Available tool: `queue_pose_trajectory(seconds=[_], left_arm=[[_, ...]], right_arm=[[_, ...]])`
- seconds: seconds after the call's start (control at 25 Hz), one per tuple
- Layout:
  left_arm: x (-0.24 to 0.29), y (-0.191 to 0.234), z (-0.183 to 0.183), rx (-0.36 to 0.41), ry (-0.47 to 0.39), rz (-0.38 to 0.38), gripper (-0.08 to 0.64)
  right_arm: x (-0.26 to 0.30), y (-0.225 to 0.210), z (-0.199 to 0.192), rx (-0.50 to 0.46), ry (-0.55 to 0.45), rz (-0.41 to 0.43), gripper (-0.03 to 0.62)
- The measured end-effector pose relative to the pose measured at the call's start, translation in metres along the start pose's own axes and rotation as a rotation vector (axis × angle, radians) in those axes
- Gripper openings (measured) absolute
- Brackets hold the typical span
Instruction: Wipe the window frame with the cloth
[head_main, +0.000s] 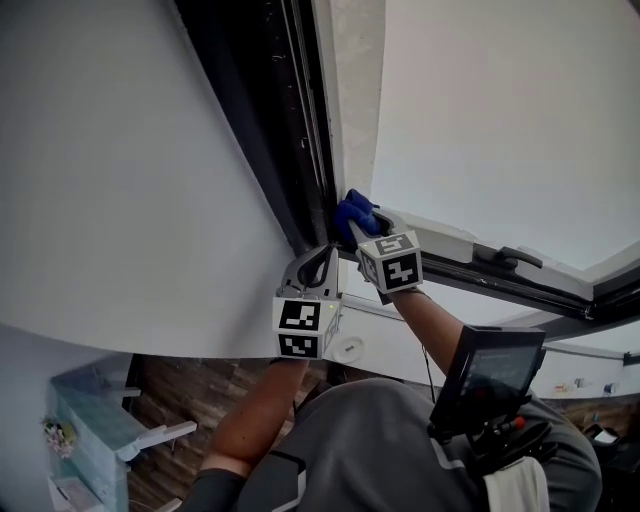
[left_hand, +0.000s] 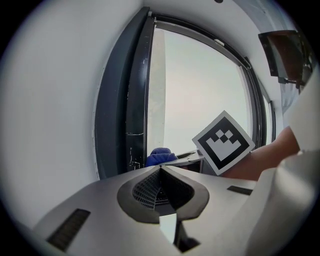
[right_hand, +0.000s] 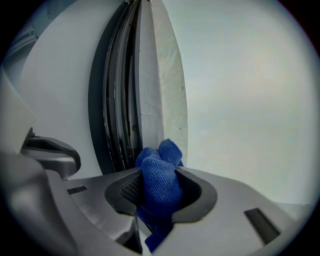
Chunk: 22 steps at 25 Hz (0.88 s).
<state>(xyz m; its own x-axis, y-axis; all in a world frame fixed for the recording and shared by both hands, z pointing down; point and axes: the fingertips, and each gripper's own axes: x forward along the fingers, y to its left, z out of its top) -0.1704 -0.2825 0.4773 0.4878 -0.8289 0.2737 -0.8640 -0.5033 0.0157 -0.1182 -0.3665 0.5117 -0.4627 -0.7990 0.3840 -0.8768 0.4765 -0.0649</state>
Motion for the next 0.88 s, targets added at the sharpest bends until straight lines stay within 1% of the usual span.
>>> queue_pose_trajectory(seconds=[0.12, 0.24, 0.36, 0.52, 0.88], left_arm=[[0.006, -0.004, -0.002, -0.015, 0.009, -0.018, 0.009], [0.017, -0.019, -0.001, -0.032, 0.012, -0.062, 0.009], [0.029, -0.039, -0.001, -0.023, 0.020, -0.102, 0.009], [0.041, -0.068, -0.001, -0.016, 0.030, -0.155, 0.009], [0.067, -0.133, 0.003, 0.011, 0.042, -0.274, 0.009]], right_arm=[[-0.003, -0.005, -0.004, -0.017, 0.014, -0.023, 0.132], [-0.015, -0.019, -0.012, -0.021, 0.029, -0.053, 0.132], [-0.031, -0.039, -0.020, -0.009, 0.040, -0.093, 0.132], [-0.055, -0.064, -0.032, -0.022, 0.058, -0.149, 0.132], [-0.116, -0.128, -0.058, 0.002, 0.092, -0.288, 0.132]])
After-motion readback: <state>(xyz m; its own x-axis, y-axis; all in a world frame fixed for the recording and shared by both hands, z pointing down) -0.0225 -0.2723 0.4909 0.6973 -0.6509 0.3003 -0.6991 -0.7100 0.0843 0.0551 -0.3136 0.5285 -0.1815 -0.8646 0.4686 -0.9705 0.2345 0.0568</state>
